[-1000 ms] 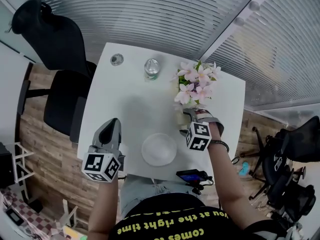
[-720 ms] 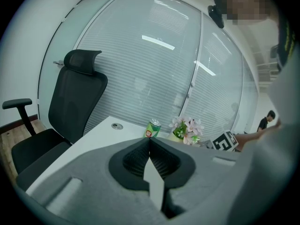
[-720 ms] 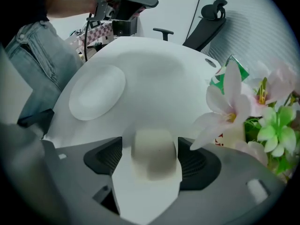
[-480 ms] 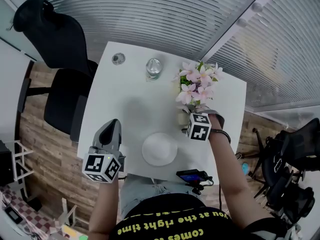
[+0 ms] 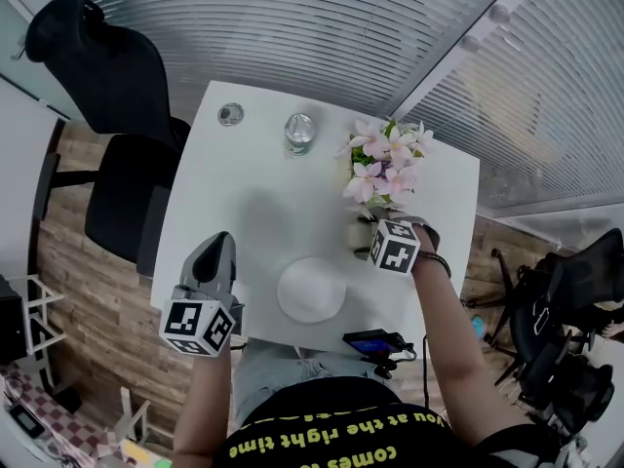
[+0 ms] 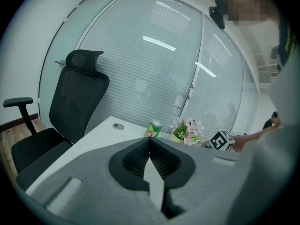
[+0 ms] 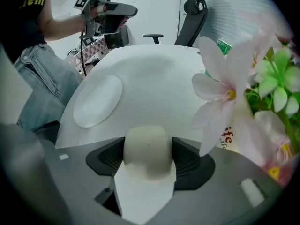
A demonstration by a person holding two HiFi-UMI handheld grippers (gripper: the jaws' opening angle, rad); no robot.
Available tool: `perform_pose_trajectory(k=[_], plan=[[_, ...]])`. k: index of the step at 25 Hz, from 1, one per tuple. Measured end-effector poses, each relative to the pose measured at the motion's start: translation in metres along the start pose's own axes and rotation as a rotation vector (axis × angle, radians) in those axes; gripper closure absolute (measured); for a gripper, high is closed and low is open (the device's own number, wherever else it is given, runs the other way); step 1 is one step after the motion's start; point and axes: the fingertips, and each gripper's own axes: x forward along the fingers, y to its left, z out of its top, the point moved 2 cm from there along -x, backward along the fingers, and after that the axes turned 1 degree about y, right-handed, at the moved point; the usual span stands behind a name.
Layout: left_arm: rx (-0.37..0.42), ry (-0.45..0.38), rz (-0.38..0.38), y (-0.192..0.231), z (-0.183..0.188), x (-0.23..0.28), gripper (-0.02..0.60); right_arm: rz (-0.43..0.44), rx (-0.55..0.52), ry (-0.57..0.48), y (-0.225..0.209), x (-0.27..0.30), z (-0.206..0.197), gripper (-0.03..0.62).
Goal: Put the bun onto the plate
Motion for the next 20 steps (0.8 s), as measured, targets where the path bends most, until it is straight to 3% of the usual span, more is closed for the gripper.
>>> perform_pose_trajectory(k=[11,20], plan=[[0.008,-0.009,-0.016,0.000,0.005,-0.005,0.580,-0.125,0.073,-0.044,0.009,-0.009,0.011,0.270],[0.022,-0.021,-0.044,-0.002,0.010,-0.011,0.581,-0.148,0.077,-0.089,0.034,-0.030,0.036,0.270]])
